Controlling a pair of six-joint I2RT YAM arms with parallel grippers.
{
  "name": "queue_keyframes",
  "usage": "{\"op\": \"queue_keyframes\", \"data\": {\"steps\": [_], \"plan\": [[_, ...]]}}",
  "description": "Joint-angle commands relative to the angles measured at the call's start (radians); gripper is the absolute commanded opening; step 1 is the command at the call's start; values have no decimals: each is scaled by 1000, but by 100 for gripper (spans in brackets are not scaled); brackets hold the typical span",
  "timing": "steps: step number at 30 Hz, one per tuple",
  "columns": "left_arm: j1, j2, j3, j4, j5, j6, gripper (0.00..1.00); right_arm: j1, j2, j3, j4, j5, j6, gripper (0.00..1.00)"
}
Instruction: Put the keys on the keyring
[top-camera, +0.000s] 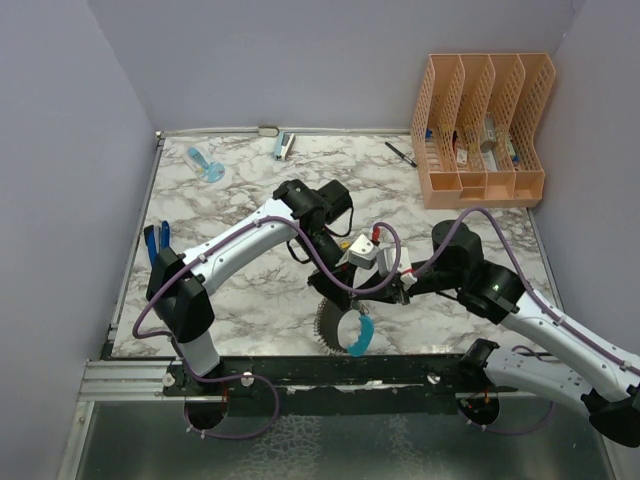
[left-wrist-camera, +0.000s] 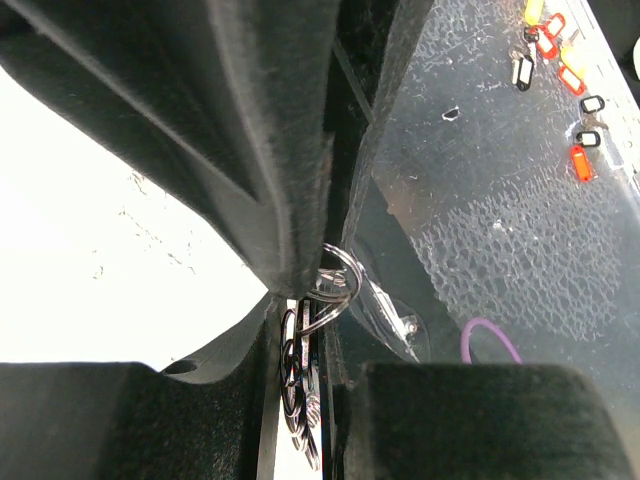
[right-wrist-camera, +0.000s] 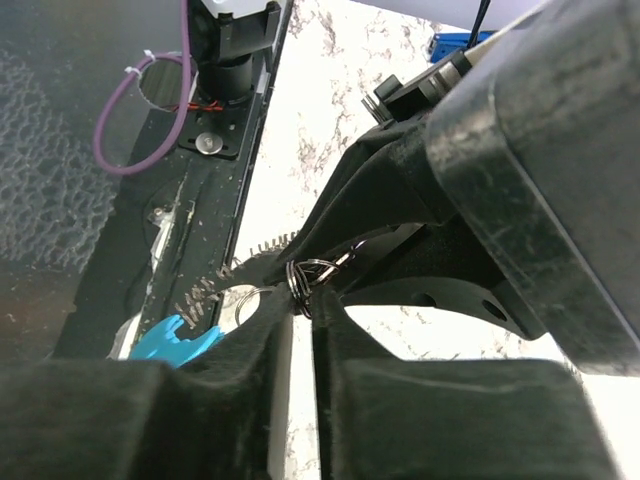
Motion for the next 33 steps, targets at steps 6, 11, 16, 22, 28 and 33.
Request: {"op": "queue_keyframes", "data": {"steps": [6, 11, 16, 22, 28, 33], "plan": [[-15, -31, 51, -14, 55, -15, 0, 10, -6, 25, -31, 44, -2, 4], [-15, -24, 61, -14, 61, -21, 0, 13, -8, 17, -34, 39, 15, 1], [-15, -17, 76, -14, 56, -41, 9, 13, -20, 11, -28, 61, 62, 2], [-14, -17, 103, -14, 49, -42, 18, 13, -36, 9, -7, 182, 195, 2], [-13, -17, 132, -13, 16, -38, 24, 13, -69, -2, 57, 237, 294, 1], [-8, -18, 170, -12, -8, -36, 28, 13, -90, -9, 103, 247, 355, 1]]}}
